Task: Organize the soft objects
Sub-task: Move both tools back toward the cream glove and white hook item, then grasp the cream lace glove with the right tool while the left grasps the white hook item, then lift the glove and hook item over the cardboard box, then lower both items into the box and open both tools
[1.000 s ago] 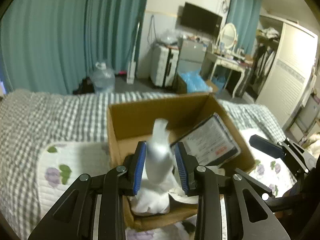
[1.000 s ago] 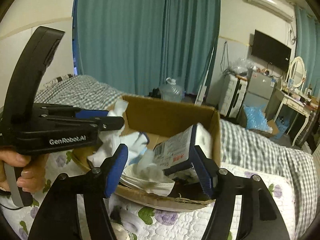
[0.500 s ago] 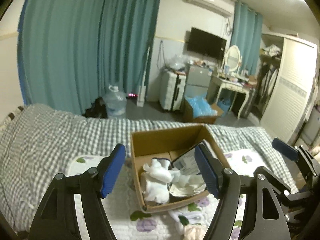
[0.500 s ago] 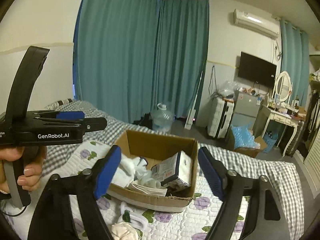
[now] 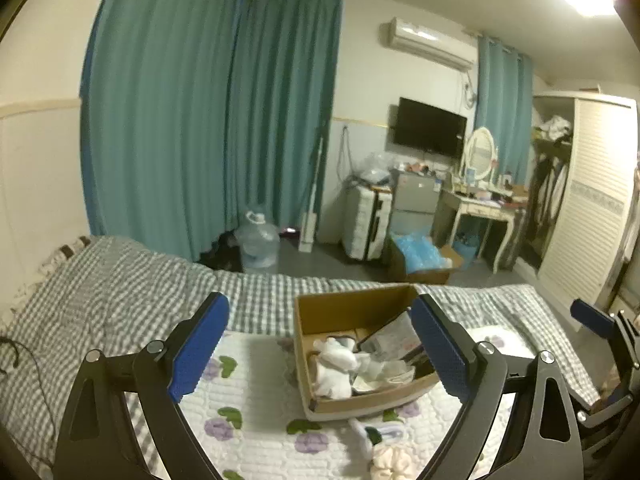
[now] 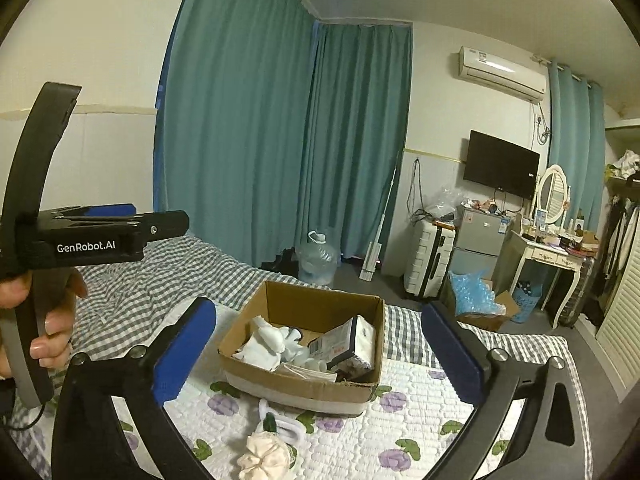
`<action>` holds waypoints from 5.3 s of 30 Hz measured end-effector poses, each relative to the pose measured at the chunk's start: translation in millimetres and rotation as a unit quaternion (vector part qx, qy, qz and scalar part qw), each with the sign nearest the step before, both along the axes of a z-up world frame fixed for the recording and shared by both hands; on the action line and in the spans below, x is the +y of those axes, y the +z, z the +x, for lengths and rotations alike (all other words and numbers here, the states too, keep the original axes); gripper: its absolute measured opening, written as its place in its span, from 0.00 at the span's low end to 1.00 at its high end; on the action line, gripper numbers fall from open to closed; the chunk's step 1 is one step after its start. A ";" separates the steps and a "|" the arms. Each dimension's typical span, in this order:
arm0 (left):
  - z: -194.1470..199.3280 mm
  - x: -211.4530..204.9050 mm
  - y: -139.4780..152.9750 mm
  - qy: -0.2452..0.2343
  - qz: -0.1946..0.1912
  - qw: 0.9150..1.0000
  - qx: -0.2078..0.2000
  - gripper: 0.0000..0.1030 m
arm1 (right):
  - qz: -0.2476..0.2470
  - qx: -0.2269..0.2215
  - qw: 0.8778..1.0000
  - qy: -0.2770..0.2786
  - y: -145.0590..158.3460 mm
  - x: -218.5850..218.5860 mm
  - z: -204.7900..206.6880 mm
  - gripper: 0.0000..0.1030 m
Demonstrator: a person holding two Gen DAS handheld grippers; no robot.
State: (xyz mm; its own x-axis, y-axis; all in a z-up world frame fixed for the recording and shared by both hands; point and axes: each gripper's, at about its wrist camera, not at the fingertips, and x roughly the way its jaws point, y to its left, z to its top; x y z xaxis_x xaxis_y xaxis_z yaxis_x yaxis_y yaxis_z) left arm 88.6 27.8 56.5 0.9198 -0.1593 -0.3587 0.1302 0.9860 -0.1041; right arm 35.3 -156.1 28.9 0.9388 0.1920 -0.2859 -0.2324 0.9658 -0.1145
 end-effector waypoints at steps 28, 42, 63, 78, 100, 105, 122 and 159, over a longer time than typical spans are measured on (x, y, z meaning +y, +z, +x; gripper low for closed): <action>44.3 -25.6 -117.3 0.007 0.088 0.990 0.109 0.91 | 0.007 0.113 0.994 0.010 -103.4 -0.9 42.7 1.00; 76.7 -31.3 -183.6 -0.014 0.099 0.978 0.184 0.91 | -0.045 0.246 0.966 0.059 -210.9 33.1 69.9 0.78; 81.0 -86.5 -223.8 -0.084 0.080 0.966 0.233 0.91 | -0.024 0.275 0.960 -0.045 -236.0 -52.7 86.7 0.12; 88.2 -149.1 -234.5 -0.183 0.020 0.952 0.247 0.87 | -0.030 0.283 0.957 -0.062 -245.6 -66.2 80.5 0.12; 55.7 -124.5 -200.1 -0.189 0.056 0.962 0.191 0.26 | -0.015 0.256 0.965 -0.063 -220.0 -61.3 67.2 0.12; 43.5 -98.3 -193.5 -0.158 0.059 0.967 0.190 0.26 | -0.016 0.237 0.970 -0.050 -204.0 -44.9 58.9 0.12; -5.7 -8.1 -136.6 -0.065 0.037 0.989 0.124 0.27 | -0.028 0.169 0.985 -0.010 -135.9 12.0 14.8 0.12; 42.4 24.0 -36.3 -0.033 0.004 0.999 -0.018 0.28 | -0.037 0.037 0.999 0.004 -30.0 18.3 54.5 0.12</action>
State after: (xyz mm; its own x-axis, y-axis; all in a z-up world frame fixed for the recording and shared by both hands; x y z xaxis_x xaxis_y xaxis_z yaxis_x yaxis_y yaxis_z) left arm 131.0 51.8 20.2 0.9201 -0.2165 -0.3265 0.1976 0.9761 -0.0904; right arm 89.8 -137.8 -1.2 0.9134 0.1752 -0.3674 -0.2504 0.9535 -0.1677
